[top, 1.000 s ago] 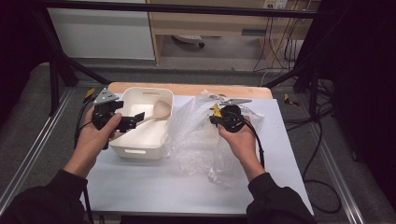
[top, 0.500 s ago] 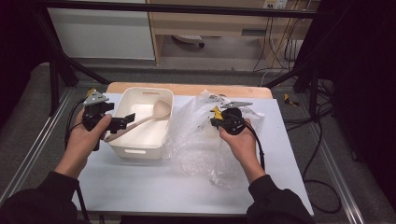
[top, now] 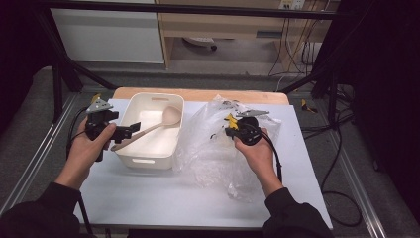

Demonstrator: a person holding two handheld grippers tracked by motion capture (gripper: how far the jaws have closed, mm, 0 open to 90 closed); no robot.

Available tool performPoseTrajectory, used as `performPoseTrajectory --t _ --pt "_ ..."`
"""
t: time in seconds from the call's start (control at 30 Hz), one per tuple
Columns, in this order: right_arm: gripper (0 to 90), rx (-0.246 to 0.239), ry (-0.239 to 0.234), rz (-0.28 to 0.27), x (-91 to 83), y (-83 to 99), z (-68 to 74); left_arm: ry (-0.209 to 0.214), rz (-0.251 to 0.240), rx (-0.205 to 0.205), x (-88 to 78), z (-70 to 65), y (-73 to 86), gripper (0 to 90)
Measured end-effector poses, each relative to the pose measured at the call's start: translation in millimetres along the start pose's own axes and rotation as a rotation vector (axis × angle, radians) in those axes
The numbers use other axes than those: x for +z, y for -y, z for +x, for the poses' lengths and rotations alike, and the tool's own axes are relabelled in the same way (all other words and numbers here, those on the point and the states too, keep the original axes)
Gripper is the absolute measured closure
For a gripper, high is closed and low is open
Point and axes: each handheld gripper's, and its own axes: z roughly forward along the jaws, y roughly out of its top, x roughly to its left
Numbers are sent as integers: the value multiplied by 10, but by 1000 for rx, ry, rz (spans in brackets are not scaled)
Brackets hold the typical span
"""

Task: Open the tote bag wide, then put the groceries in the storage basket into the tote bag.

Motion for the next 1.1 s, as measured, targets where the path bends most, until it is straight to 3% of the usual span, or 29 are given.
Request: performPoseTrajectory --t 0.67,0.83,1.1 --pt "900 1 -11 18 74 70 25 3 72 2 116 78 140 71" --pt "900 1 -12 20 80 73 37 8 69 3 105 103 169 76" --pt "900 5 -12 22 85 95 30 33 75 33 89 90 177 192"
